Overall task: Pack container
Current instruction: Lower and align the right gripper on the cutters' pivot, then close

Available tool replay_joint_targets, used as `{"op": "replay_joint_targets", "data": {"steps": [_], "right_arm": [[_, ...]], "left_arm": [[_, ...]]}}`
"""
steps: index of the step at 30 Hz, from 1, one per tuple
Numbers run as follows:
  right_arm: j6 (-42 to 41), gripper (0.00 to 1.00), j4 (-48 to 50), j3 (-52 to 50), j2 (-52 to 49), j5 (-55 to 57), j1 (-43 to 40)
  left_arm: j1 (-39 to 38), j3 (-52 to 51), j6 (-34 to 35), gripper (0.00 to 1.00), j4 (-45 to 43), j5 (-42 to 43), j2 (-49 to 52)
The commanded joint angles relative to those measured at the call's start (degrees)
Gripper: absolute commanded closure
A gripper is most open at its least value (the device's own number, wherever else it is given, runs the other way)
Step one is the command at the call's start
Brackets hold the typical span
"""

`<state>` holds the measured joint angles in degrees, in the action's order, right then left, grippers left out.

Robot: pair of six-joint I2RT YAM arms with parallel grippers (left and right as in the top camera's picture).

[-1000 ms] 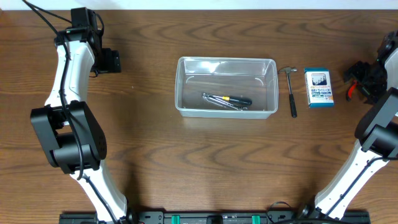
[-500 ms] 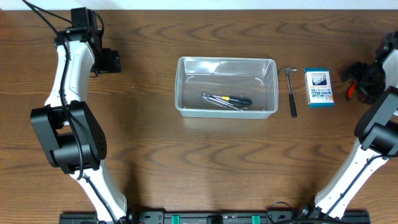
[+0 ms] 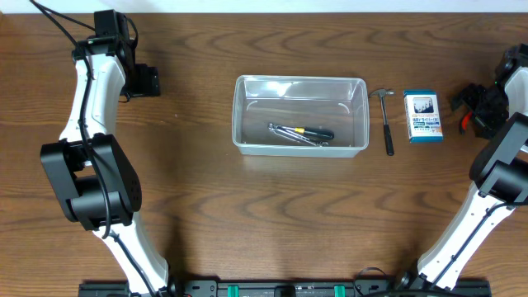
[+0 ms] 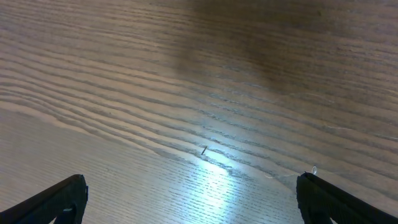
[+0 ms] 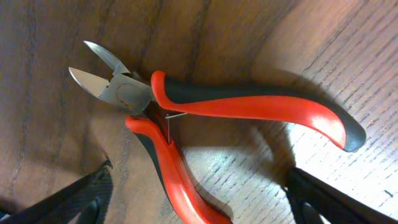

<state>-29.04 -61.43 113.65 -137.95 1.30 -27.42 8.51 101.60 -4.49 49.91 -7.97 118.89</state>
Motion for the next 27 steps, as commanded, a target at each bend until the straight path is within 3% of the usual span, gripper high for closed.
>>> {"op": "replay_joint_targets", "data": {"steps": [1,16,27], "right_arm": [[0.44,0.18,0.42,0.63,-1.05,-0.04,0.07],[0.42,0.61,1.20,0.63,-1.05,-0.09,0.13],[0.39,0.80,2.40,0.63,-1.05,-0.11,0.13]], "left_arm": [[0.04,-0.24,0.09,0.02,0.15,-0.87,1.03],[0.04,-0.24,0.09,0.02,0.15,-0.87,1.03],[0.04,-0.24,0.09,0.02,0.15,-0.87,1.03]]}}
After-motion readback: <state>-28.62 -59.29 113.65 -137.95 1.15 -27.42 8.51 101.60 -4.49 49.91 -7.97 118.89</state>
